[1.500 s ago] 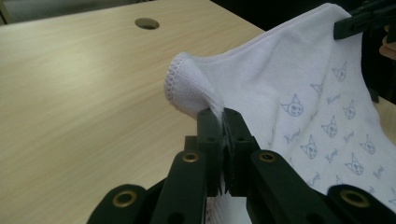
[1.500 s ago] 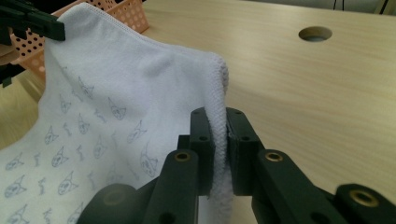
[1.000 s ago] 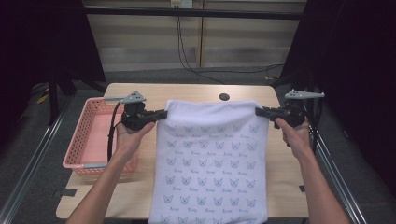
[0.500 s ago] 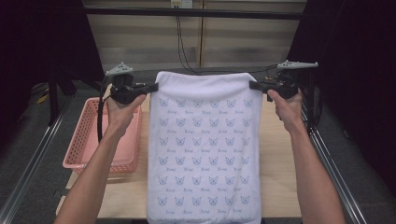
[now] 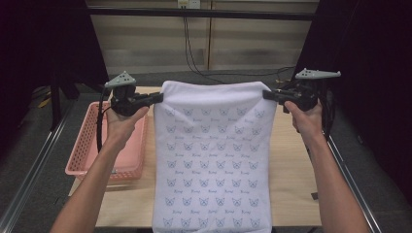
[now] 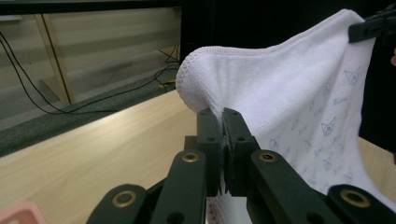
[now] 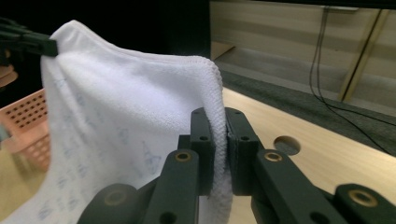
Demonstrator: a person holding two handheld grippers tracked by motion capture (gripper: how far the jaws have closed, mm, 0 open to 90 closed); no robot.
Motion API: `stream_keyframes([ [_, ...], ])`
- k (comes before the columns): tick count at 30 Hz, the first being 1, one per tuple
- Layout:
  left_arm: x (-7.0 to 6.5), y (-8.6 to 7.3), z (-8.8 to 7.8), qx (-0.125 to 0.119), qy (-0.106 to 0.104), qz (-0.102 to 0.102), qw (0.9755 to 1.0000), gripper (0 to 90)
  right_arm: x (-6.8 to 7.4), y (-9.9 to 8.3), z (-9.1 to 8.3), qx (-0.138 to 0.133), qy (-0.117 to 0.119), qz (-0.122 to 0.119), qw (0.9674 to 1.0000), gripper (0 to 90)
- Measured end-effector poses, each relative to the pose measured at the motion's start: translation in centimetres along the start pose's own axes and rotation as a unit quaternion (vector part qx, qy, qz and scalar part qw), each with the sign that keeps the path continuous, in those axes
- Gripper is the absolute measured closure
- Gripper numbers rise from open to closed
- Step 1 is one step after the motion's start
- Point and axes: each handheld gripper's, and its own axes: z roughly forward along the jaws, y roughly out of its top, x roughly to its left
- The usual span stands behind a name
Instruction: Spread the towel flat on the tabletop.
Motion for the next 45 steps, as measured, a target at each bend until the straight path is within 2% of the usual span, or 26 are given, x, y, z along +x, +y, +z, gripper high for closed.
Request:
stream_keyframes([
  [1,-0.6,-0.6,-0.6,0.007,-0.004,0.008,0.9999,87.3,0.4,-0.3,-0.3,0.002,0.005,-0.001,1.0000,83.9],
  [4,-1.2,-1.5,-1.3,0.007,-0.014,0.002,0.9999,87.3,1.2,-1.1,-1.0,0.011,0.011,-0.008,0.9998,83.9],
  [8,-2.8,-3.5,-2.3,0.018,-0.032,0.000,0.9993,87.2,2.5,-3.0,-2.3,0.033,0.022,-0.013,0.9991,83.9],
  [9,-3.7,-4.5,-2.8,0.018,-0.039,0.010,0.9991,87.3,3.1,-4.3,-2.9,0.047,0.028,-0.015,0.9984,83.9],
  [12,-4.7,-5.6,-3.3,0.028,-0.037,0.008,0.9989,87.3,3.7,-5.5,-3.6,0.056,0.034,-0.016,0.9978,83.9],
  [15,-6.3,-7.5,-4.1,0.043,-0.048,0.007,0.9979,87.2,4.6,-8.2,-4.5,0.065,0.050,-0.001,0.9966,83.9],
  [16,-6.3,-7.5,-4.1,0.043,-0.048,0.007,0.9979,87.2,4.6,-8.2,-4.5,0.065,0.050,-0.001,0.9966,83.9],
  [18,-7.2,-8.9,-4.4,0.053,-0.048,-0.010,0.9974,87.3,5.1,-9.6,-4.6,0.081,0.053,0.000,0.9953,83.9],
  [19,-8.2,-10.3,-4.7,0.070,-0.041,0.001,0.9967,87.2,5.7,-11.1,-4.7,0.092,0.058,0.004,0.9941,83.9],
  [20,-8.2,-10.3,-4.7,0.070,-0.041,0.001,0.9967,87.2,5.7,-11.1,-4.7,0.092,0.058,0.004,0.9941,83.9],
  [22,-8.8,-11.7,-5.1,0.074,-0.057,-0.028,0.9952,87.2,6.2,-12.6,-5.0,0.101,0.066,0.011,0.9926,83.9],
  [23,-9.4,-12.9,-5.5,0.082,-0.064,-0.026,0.9942,87.2,6.6,-13.9,-5.4,0.110,0.069,0.018,0.9914,83.9],
  [26,-9.7,-14.2,-5.7,0.092,-0.066,-0.030,0.9931,87.2,6.9,-15.2,-5.5,0.122,0.073,0.025,0.9895,83.9],
  [28,-9.3,-15.9,-5.9,0.115,-0.072,-0.040,0.9900,87.2,7.7,-16.9,-5.5,0.141,0.084,0.035,0.9858,83.9],
  [29,-9.3,-15.9,-5.9,0.115,-0.072,-0.040,0.9900,87.1,7.7,-16.9,-5.5,0.141,0.084,0.035,0.9858,83.9],
  [32,-9.4,-17.6,-5.6,0.150,-0.074,-0.047,0.9847,87.2,8.6,-18.4,-5.1,0.163,0.092,0.037,0.9815,83.9],
  [33,-9.4,-18.1,-5.6,0.159,-0.075,-0.050,0.9832,87.1,9.1,-19.5,-4.6,0.185,0.099,0.045,0.9768,83.9],
  [34,-9.4,-18.5,-5.5,0.162,-0.075,-0.055,0.9824,87.1,9.1,-19.5,-4.6,0.185,0.099,0.045,0.9768,83.9],
  [35,-9.4,-19.0,-5.5,0.166,-0.077,-0.062,0.9811,87.1,9.5,-20.7,-4.0,0.215,0.097,0.047,0.9706,83.9],
  [36,-9.5,-19.4,-5.4,0.174,-0.077,-0.065,0.9796,87.1,9.5,-20.7,-4.0,0.215,0.097,0.047,0.9706,83.9],
  [37,-9.7,-19.9,-5.1,0.191,-0.081,-0.064,0.9760,87.1,9.7,-21.6,-3.6,0.229,0.097,0.051,0.9673,83.9],
  [38,-9.7,-19.9,-5.1,0.191,-0.081,-0.064,0.9760,87.1,9.7,-21.6,-3.6,0.229,0.097,0.051,0.9673,83.9],
  [39,-9.9,-20.2,-5.0,0.203,-0.085,-0.063,0.9734,87.1,9.6,-22.1,-3.4,0.236,0.094,0.056,0.9656,83.9],
  [40,-9.9,-20.2,-5.0,0.203,-0.085,-0.063,0.9734,87.0,9.6,-22.1,-3.4,0.236,0.094,0.056,0.9656,83.9],
  [44,-10.2,-20.8,-4.2,0.232,-0.089,-0.061,0.9667,86.9,9.9,-22.9,-3.0,0.265,0.083,0.046,0.9595,83.9],
  [45,-10.2,-20.8,-4.2,0.232,-0.089,-0.061,0.9667,86.9,9.9,-22.9,-2.9,0.268,0.083,0.048,0.9587,84.0],
])
